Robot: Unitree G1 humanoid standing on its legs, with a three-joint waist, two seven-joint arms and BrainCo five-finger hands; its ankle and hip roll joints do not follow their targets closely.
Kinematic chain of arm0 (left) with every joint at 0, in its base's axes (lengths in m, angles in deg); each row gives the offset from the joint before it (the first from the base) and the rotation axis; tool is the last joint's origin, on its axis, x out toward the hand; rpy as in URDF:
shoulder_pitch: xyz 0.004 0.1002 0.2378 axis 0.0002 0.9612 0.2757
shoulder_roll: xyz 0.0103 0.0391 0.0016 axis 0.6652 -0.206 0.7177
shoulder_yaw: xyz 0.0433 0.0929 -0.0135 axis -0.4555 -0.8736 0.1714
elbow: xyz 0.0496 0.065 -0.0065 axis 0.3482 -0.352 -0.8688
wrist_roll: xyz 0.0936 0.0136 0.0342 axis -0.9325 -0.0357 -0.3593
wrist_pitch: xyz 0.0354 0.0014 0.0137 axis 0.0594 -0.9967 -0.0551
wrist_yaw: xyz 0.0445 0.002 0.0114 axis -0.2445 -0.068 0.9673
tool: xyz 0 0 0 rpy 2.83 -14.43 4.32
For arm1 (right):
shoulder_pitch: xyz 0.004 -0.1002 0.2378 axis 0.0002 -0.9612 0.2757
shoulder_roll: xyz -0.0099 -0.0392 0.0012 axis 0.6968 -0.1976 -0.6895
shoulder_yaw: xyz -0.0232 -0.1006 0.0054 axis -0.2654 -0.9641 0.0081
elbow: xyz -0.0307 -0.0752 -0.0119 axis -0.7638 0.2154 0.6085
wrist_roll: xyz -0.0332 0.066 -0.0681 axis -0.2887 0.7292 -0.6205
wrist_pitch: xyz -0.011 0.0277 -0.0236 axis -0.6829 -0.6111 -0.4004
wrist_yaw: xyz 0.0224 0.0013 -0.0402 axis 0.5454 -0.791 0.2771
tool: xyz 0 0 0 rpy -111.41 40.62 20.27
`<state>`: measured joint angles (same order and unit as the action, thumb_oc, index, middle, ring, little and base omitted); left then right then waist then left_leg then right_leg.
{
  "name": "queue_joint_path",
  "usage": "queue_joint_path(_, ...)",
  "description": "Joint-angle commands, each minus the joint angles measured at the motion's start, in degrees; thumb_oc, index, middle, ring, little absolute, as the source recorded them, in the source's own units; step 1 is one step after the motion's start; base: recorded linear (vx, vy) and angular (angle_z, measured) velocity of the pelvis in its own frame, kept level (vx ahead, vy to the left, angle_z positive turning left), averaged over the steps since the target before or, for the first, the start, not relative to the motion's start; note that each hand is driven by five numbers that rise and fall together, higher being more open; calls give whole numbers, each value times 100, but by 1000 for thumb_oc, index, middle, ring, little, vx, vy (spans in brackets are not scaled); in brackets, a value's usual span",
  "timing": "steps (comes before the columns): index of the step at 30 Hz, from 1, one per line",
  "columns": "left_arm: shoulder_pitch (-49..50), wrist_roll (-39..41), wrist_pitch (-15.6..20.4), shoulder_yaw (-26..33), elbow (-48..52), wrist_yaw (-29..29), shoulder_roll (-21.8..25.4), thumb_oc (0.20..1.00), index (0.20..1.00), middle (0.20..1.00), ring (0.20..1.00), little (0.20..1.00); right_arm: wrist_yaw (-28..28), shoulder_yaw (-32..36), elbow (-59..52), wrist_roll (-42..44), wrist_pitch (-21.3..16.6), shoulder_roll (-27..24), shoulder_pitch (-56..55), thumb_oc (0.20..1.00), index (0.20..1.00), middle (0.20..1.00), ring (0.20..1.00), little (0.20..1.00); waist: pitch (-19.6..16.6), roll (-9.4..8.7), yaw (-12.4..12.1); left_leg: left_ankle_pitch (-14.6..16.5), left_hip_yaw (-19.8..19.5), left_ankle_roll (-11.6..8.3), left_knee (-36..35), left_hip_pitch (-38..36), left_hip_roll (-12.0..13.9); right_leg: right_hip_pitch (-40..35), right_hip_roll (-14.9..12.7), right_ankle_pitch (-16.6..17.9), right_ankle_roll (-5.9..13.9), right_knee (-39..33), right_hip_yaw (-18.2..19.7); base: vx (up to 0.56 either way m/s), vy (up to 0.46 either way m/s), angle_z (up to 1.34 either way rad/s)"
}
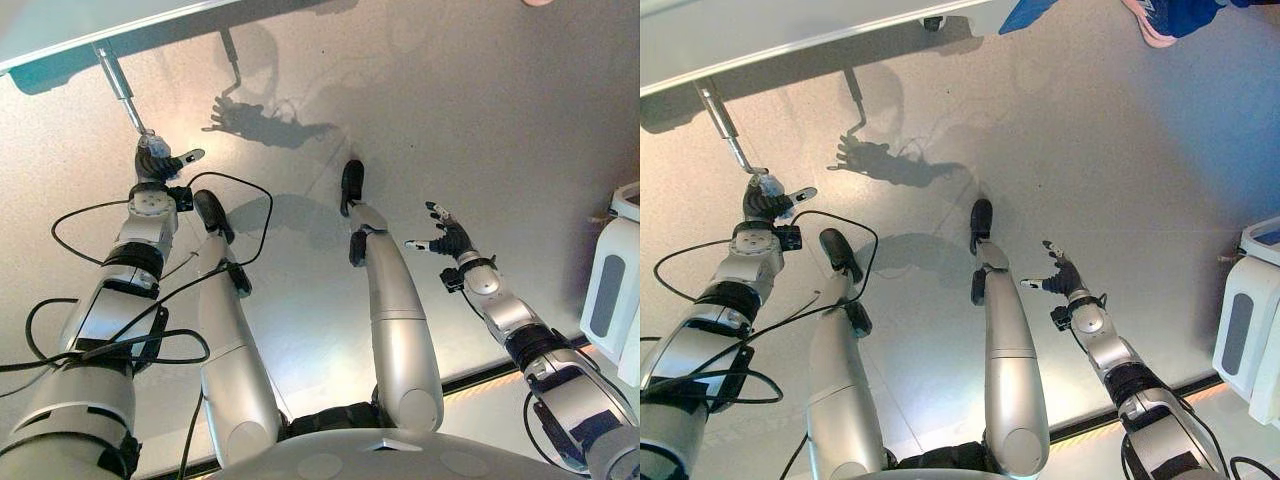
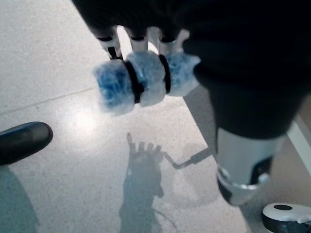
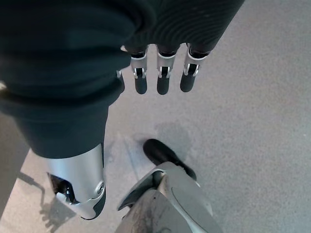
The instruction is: Raise the hospital bed
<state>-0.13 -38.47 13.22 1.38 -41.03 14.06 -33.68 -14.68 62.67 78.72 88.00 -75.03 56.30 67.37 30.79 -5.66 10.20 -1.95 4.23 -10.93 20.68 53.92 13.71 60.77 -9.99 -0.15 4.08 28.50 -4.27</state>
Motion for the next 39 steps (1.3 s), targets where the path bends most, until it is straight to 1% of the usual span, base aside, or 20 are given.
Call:
queue_joint_path(1, 91, -14, 3, -20, -52, -43, 212, 1000, 1000, 1000, 1000, 1000, -2, -94, -90, 191, -79, -227, -65, 1000, 1000, 1000, 1000, 1000, -100, -276, -61, -221, -209, 233, 213, 419, -61, 8, -144, 317, 737, -130, 264, -75, 4, 0)
queue_joint_path(2, 34, -22, 16, -32, -9, -36, 247, 677, 677, 677, 677, 677, -8, -86, -95, 199, -82, -228, -34, 1000, 1000, 1000, 1000, 1000, -100, -289, -51, -410, -187, 276, 173, 555, -76, 129, -145, 500, 703, -195, 267, -76, 4, 0)
queue_joint_path(3, 33, -22, 16, -32, -9, -36, 248, 542, 542, 542, 542, 542, -8, -86, -95, 199, -82, -228, -34, 1000, 1000, 1000, 1000, 1000, -100, -289, -51, -410, -188, 276, 173, 556, -77, 129, -145, 500, 703, -195, 267, 0, 0, 0)
queue_joint_path(4, 77, -30, 15, -44, -11, -59, 249, 200, 200, 200, 200, 200, -10, -97, -80, 201, -78, -228, -71, 1000, 1000, 1000, 1000, 1000, -100, -285, -57, -219, -208, 232, 231, 436, -69, 8, -147, 313, 736, -125, 258, 81, 0, -2)
queue_joint_path(20, 183, -22, 20, -18, 113, -90, 230, 200, 200, 200, 200, 200, -47, -114, -151, 144, -64, -224, -137, 1000, 1000, 1000, 1000, 1000, -100, -269, -52, -228, -193, 234, 194, 421, -78, 43, -139, 300, 737, -85, 277, 5, 0, 0)
queue_joint_path(25, 159, -65, 29, -91, 203, -94, 195, 200, 200, 200, 200, 200, -60, -156, -164, 152, -64, -208, -164, 1000, 1000, 1000, 1000, 1000, -100, -264, -48, -256, -194, 226, 157, 414, -84, 58, -138, 283, 734, -45, 287, 0, 0, 0)
queue_joint_path(29, 171, -112, 67, -190, 516, -94, 142, 200, 200, 200, 200, 200, -66, -183, -221, 147, -58, -190, -208, 1000, 1000, 1000, 1000, 1000, -100, -250, -42, -274, -188, 222, 124, 383, -89, 72, -120, 256, 733, 1, 313, 0, -10, 0)
queue_joint_path(30, 250, -141, 146, -366, 1146, -101, 86, 200, 200, 200, 200, 200, -86, -209, -315, 119, -36, -200, -286, 1000, 1000, 1000, 1000, 1000, -100, -220, -44, -320, -159, 202, 36, 312, -95, 65, -103, 234, 725, 17, 323, -2, -32, 0)
queue_joint_path(31, 255, -143, 143, -364, 1153, -98, 85, 200, 200, 200, 200, 200, -86, -209, -317, 118, -35, -200, -289, 1000, 1000, 1000, 1000, 1000, -100, -221, -44, -321, -158, 201, 34, 309, -95, 63, -103, 233, 725, 17, 324, -2, -43, 0)
queue_joint_path(32, 297, -169, 164, -442, 1395, -129, 44, 200, 200, 200, 200, 200, -88, -209, -311, 108, -31, -196, -313, 1000, 1000, 1000, 1000, 1000, -100, -203, -48, -343, -147, 195, -10, 282, -84, 59, -98, 227, 721, 23, 333, -1, -36, -1)
queue_joint_path(33, 379, -137, 226, -550, 1846, -157, -19, 200, 200, 200, 200, 200, -83, -194, -362, 60, -1, -201, -368, 1000, 1000, 1000, 1000, 1000, -100, -154, -41, -395, -124, 169, -118, 204, -74, 47, -83, 188, 707, 56, 347, -1, -36, -1)
queue_joint_path(35, 384, -139, 224, -549, 1852, -155, -20, 200, 200, 200, 200, 200, -83, -194, -365, 59, 0, -202, -371, 1000, 1000, 1000, 1000, 1000, -100, -154, -41, -396, -122, 169, -121, 199, -75, 44, -83, 188, 707, 56, 348, 2, -17, -2)
queue_joint_path(36, 477, -189, 269, -648, 2264, -186, -52, 200, 200, 200, 200, 200, -100, -188, -417, 13, 22, -197, -441, 1000, 1000, 1000, 1000, 1000, -100, -111, -34, -469, -65, 127, -293, 29, -71, -10, -61, 164, 704, 58, 367, 8, -34, -4)
queue_joint_path(37, 502, -179, 276, -697, 2429, -193, -84, 200, 200, 200, 200, 200, -97, -196, -428, -19, 38, -199, -454, 1000, 1000, 1000, 1000, 1000, -100, -86, -21, -501, -46, 113, -378, -59, -68, -36, -46, 144, 694, 59, 385, 17, -72, -4)
queue_joint_path(38, 598, -156, 317, -732, 2693, -260, -94, 200, 200, 200, 200, 200, -135, -238, -429, -88, 68, -192, -479, 1000, 1000, 1000, 1000, 1000, -100, -52, -10, -557, 22, 93, -577, -302, -47, -112, -4, 106, 697, 74, 437, 12, -38, -3)
queue_joint_path(39, 602, -157, 316, -731, 2695, -260, -94, 200, 200, 200, 200, 200, -135, -239, -430, -88, 69, -192, -482, 1000, 1000, 1000, 1000, 1000, -100, -57, -10, -560, 28, 93, -587, -313, -48, -116, -4, 106, 697, 72, 441, 13, -49, -7)
